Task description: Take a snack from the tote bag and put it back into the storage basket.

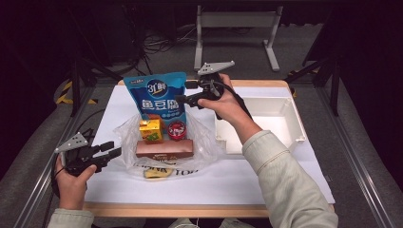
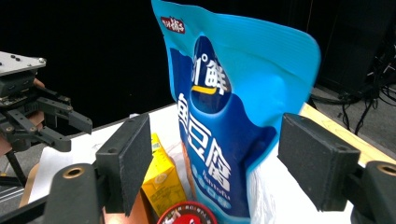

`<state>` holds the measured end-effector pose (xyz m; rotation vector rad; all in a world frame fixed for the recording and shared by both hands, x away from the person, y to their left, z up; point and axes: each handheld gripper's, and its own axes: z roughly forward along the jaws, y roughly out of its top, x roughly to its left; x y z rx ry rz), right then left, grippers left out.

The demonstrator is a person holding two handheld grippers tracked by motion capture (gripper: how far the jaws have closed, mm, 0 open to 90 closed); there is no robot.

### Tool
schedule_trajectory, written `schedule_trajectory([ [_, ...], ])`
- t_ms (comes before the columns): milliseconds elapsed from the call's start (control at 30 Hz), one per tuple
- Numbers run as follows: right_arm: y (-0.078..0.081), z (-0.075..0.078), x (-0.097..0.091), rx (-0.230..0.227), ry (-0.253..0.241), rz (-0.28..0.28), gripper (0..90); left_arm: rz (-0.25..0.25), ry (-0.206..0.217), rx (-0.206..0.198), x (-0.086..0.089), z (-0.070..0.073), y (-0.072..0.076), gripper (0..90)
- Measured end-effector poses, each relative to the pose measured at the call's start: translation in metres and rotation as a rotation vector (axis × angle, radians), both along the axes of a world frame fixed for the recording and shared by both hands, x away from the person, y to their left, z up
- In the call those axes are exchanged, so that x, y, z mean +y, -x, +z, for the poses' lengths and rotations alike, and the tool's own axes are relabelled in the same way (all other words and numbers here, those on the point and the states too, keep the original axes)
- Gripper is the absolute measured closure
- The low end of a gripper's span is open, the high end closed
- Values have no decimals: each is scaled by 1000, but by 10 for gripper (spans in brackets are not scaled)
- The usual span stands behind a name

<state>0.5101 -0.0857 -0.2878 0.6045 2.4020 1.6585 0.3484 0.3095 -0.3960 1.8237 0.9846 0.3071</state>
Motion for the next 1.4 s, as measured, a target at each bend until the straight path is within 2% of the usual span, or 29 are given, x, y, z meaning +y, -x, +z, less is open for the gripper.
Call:
schedule_trajectory([
  [133, -4, 0, 5, -2, -2, -11, 278, -5, -4, 1, 0, 0, 1, 525],
  [267, 0, 3, 3, -6, 5, -12, 273, -1, -4, -1, 2, -1, 2, 525],
  [367, 2, 8, -5, -12, -6, -30, 275, 1, -2, 2, 3, -2, 3, 526],
  [500, -1, 11, -11, -20, -1, -83, 275, 4, -1, 0, 4, -1, 3, 526],
  [633, -6, 9, -9, -28, -18, -87, 266, 3, -2, 0, 3, -1, 3, 526],
  [933, -17, 3, 13, -34, -6, -41, 236, 5, 1, 0, 4, -3, 3, 525],
  [1400, -31, -12, 42, -39, 35, -18, 237, 3, 5, 5, 7, -4, 3, 525],
])
